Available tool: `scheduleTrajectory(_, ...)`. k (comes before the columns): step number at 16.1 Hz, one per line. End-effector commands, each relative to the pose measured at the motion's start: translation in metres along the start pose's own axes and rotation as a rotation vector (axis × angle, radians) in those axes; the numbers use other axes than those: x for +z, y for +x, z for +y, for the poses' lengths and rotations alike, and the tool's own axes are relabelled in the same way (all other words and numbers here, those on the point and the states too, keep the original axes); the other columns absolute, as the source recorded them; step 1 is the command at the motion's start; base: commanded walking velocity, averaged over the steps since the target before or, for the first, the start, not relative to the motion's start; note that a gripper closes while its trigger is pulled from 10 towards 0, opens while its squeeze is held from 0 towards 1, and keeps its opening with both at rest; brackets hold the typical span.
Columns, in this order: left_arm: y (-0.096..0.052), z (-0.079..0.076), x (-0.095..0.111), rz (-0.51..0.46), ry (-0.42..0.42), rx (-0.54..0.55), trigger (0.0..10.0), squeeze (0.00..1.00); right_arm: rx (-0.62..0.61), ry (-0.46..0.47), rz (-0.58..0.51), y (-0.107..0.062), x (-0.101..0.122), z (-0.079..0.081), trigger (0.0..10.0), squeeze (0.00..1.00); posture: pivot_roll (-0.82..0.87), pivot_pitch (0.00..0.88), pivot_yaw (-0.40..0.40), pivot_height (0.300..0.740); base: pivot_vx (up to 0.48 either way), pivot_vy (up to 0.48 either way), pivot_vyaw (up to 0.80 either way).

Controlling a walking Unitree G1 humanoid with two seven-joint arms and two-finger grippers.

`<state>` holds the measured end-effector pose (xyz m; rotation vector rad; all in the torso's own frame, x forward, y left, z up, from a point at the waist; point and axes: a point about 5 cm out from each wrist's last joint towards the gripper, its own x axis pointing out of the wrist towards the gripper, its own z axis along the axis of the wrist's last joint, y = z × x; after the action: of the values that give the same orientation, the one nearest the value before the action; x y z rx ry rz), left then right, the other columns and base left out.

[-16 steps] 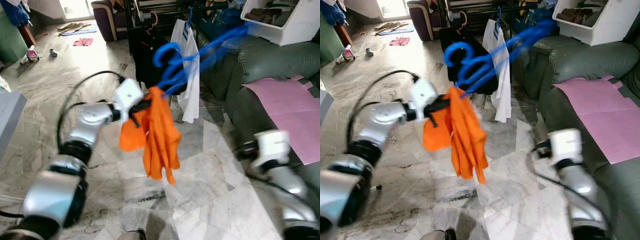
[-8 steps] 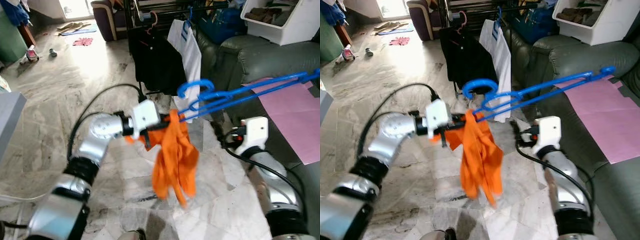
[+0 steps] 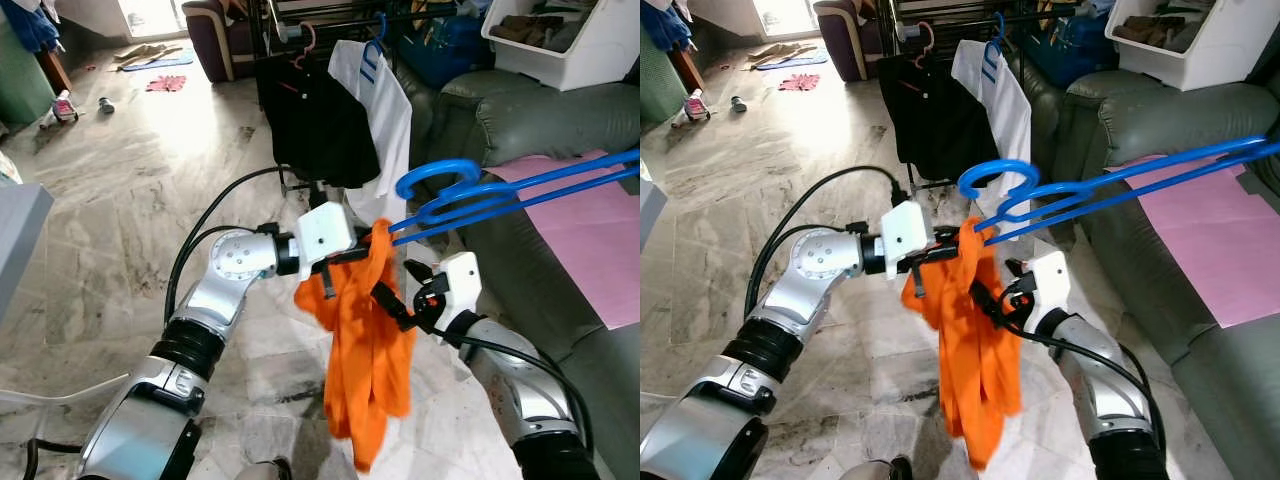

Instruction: Hang hanger

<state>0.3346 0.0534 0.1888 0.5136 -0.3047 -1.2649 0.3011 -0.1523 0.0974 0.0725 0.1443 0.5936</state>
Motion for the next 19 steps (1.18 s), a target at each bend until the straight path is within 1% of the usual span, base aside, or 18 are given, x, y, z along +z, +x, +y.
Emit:
scheduleTrajectory(1, 0.004, 0.008, 0.017, -0.043, 0.046, 0.009, 3.4, 0.00, 0.006, -0.008, 0.018, 0.003, -0.002, 0.002, 10.0, 0.00, -0.03, 0.057, 0.065, 0.740, 0.000, 0.000, 0.00)
scheduleTrajectory(2, 0.003, 0.009, 0.016, -0.031, 0.060, 0.016, 3.5, 0.00, 0.019, -0.007, 0.025, 0.004, -0.002, 0.003, 10.0, 0.00, -0.03, 0.057, 0.065, 0.740, 0.000, 0.000, 0.00)
scheduleTrajectory(4, 0.001, 0.010, 0.017, -0.034, 0.056, 0.023, 3.6, 0.00, 0.013, -0.014, 0.045, 0.006, -0.005, 0.003, 10.0, 0.00, -0.03, 0.057, 0.065, 0.740, 0.000, 0.000, 0.00)
scheduleTrajectory(5, 0.000, 0.011, 0.025, -0.057, 0.055, 0.021, 3.2, 0.00, -0.022, -0.016, 0.066, 0.008, -0.009, 0.001, 10.0, 0.00, -0.01, 0.056, 0.061, 0.740, 0.000, 0.000, 0.00)
scheduleTrajectory(6, 0.000, 0.011, 0.035, -0.084, 0.054, 0.014, 3.1, 0.00, -0.110, -0.011, 0.092, 0.010, -0.013, -0.007, 10.0, 0.00, 0.00, 0.057, 0.059, 0.740, 0.000, 0.000, 0.00)
scheduleTrajectory(7, 0.000, 0.010, 0.039, -0.094, 0.056, 0.009, 3.1, 0.00, -0.156, -0.005, 0.102, 0.011, -0.014, -0.011, 10.0, 0.00, 0.00, 0.056, 0.058, 0.740, 0.000, 0.000, 0.00)
scheduleTrajectory(8, 0.002, 0.006, 0.061, -0.180, 0.007, -0.004, 1.9, 0.00, -0.320, 0.031, 0.133, 0.012, -0.016, -0.029, 10.0, 0.00, 0.02, 0.054, 0.052, 0.740, 0.000, 0.000, 0.00)
scheduleTrajectory(9, 0.001, 0.002, 0.065, -0.194, 0.001, -0.017, 1.6, 0.00, -0.352, 0.027, 0.135, 0.012, -0.016, -0.033, 10.0, 0.00, 0.02, 0.055, 0.049, 0.740, 0.000, 0.000, 0.00)
scheduleTrajectory(10, -0.001, -0.001, 0.065, -0.201, -0.019, -0.027, 0.7, 0.00, -0.371, 0.043, 0.144, 0.012, -0.018, -0.036, 10.0, 0.00, 0.02, 0.055, 0.046, 0.740, 0.000, 0.000, 0.00)
scheduleTrajectory(11, -0.004, -0.005, 0.066, -0.206, -0.044, -0.027, 0.0, 0.00, -0.398, 0.078, 0.146, 0.011, -0.019, -0.039, 10.0, 0.00, 0.03, 0.058, 0.038, 0.740, 0.000, 0.000, 0.00)
scheduleTrajectory(12, -0.006, -0.006, 0.068, -0.212, -0.063, -0.019, 0.0, 0.00, -0.410, 0.092, 0.142, 0.010, -0.020, -0.041, 7.3, 0.00, 0.03, 0.059, 0.035, 0.740, 0.000, 0.000, 0.00)
scheduleTrajectory(13, -0.009, -0.007, 0.071, -0.211, -0.092, -0.010, 0.0, 0.00, -0.435, 0.091, 0.142, 0.011, -0.020, -0.044, 0.0, 0.00, 0.03, 0.060, 0.033, 0.740, 0.000, 0.000, 0.00)
scheduleTrajectory(14, -0.015, -0.006, 0.066, -0.167, -0.088, 0.008, 0.0, 0.00, -0.474, 0.085, 0.152, 0.005, -0.023, -0.050, 0.0, 0.00, 0.02, 0.060, 0.031, 0.740, 0.000, 0.000, 0.00)
scheduleTrajectory(15, -0.019, -0.004, 0.056, -0.135, -0.082, 0.039, 0.0, 0.00, -0.505, 0.101, 0.159, -0.004, -0.026, -0.056, 0.0, 0.00, 0.02, 0.060, 0.029, 0.740, 0.000, 0.000, 0.00)
scheduleTrajectory(16, -0.021, -0.001, 0.050, -0.110, -0.069, 0.058, 0.0, 0.00, -0.521, 0.105, 0.158, -0.010, -0.026, -0.060, 0.0, 0.00, 0.02, 0.060, 0.029, 0.740, 0.000, 0.000, 0.00)
scheduleTrajectory(17, -0.027, 0.004, 0.037, -0.065, -0.057, 0.107, 0.0, 0.00, -0.548, 0.106, 0.148, -0.024, -0.025, -0.068, 0.0, 0.00, 0.01, 0.064, 0.029, 0.740, 0.000, 0.000, 0.00)
scheduleTrajectory(18, -0.031, 0.007, 0.028, -0.025, -0.032, 0.133, 0.0, 0.00, -0.559, 0.109, 0.145, -0.034, -0.024, -0.073, 0.0, 0.00, 0.00, 0.065, 0.029, 0.740, 0.000, 0.000, 0.00)
scheduleTrajectory(19, -0.038, 0.010, 0.016, 0.027, -0.027, 0.172, 0.0, 0.00, -0.591, 0.107, 0.143, -0.051, -0.022, -0.083, 0.0, 0.00, -0.02, 0.068, 0.032, 0.740, 0.000, 0.000, 0.00)
